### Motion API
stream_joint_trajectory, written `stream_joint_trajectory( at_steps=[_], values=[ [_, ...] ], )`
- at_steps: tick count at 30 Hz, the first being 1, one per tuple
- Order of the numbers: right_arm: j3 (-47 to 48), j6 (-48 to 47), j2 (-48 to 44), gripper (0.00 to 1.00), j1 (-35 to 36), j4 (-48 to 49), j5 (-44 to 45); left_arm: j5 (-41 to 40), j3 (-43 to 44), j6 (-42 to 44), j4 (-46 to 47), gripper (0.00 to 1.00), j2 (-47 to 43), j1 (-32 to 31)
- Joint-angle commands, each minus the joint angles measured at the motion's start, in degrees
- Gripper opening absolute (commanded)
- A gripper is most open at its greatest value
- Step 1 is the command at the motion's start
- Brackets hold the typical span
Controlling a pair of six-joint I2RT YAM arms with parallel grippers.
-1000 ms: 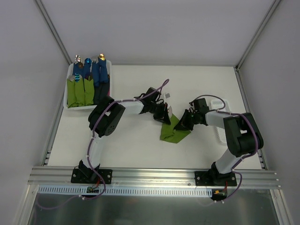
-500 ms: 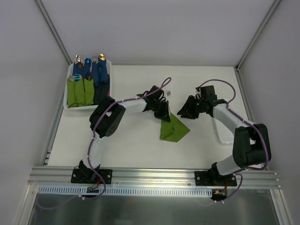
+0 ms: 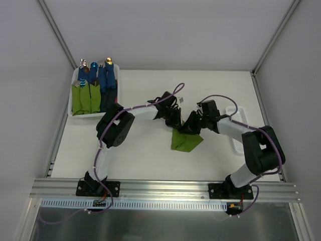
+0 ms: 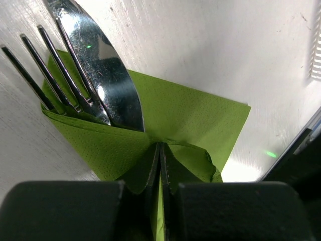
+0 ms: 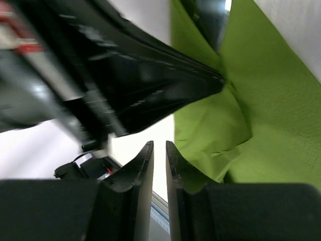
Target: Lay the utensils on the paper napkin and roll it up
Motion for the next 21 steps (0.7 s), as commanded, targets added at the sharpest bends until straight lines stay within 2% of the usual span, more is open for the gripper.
stream_joint_trajectory(
  at_steps=[1,14,18,21],
  values=[
    [-1.56,2.31,1.43,0.18,0.41,4.7,-0.48,-4.22,-0.24,2.25,-4.84,0.0,1.24,-0.2],
    [-3.41,-1.12,11.01,0.17,0.32,4.7,0.75,2.89,1.69,1.63,-4.76,0.0,1.16,0.06],
    [-3.76,-1.47,12.06,0.16,0.41,4.61,0.92,7.27,2.48,2.07,-4.49,0.0,-2.87,0.85],
    [-4.2,-1.91,12.5,0.15,0.32,4.52,1.1,11.49,1.52,3.04,-4.32,0.06,-8.93,2.08]
  ],
)
